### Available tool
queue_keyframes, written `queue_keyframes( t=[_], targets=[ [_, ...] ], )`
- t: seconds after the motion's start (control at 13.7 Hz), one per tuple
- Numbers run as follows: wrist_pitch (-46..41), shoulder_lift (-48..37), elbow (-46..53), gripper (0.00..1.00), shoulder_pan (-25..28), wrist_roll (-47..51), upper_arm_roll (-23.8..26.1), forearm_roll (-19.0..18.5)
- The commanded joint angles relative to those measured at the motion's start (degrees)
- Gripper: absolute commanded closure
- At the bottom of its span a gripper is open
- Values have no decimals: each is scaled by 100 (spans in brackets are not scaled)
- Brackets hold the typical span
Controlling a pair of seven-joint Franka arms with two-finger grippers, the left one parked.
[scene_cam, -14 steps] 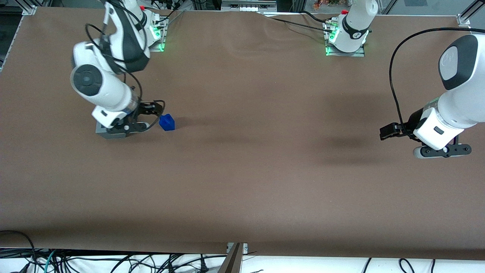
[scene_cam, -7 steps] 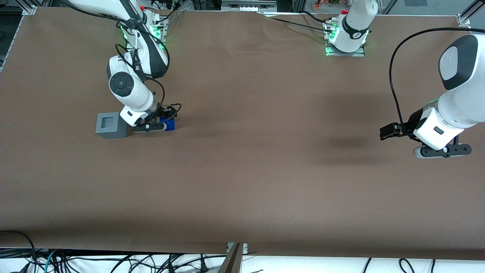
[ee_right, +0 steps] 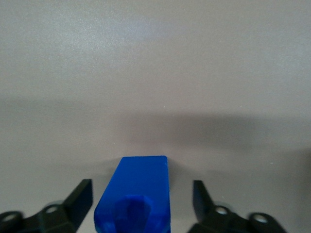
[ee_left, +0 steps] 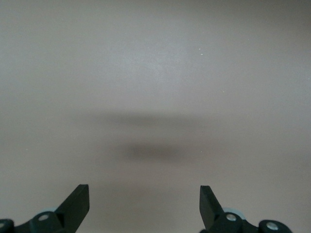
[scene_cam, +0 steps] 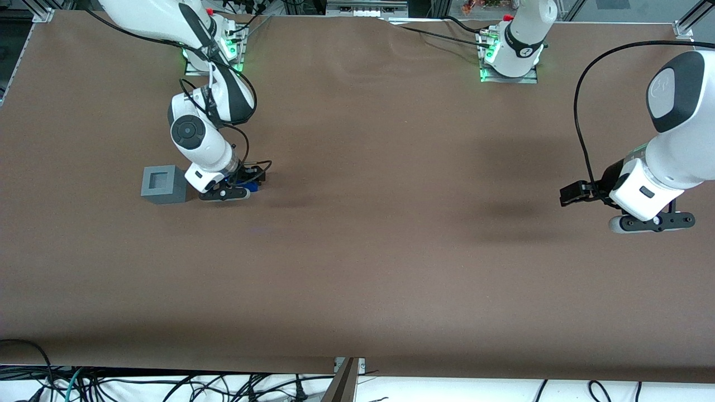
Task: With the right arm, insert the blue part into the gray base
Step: 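Lift the blue block and carry it over the gray base's hole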
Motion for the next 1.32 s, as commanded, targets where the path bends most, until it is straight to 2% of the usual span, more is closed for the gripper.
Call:
queue_keyframes(
  t=[0.0, 0.15, 0.22, 0.51, 0.73, 0.95, 1.24],
  targets=[
    [20, -54, -34, 50, 74, 63, 37, 49],
    [11, -63, -34, 62, 74, 28, 37, 49],
    [-6, -80, -34, 66, 74, 2, 37, 49],
    [-532, -308, 220, 69, 74, -69, 28, 40],
    [-1611, -440, 852, 68, 65, -51, -42, 40],
    [-2518, -572, 1362, 68, 56, -471, -585, 49],
    [-3231, -713, 1628, 67, 56, -1471, -1472, 49]
  ],
)
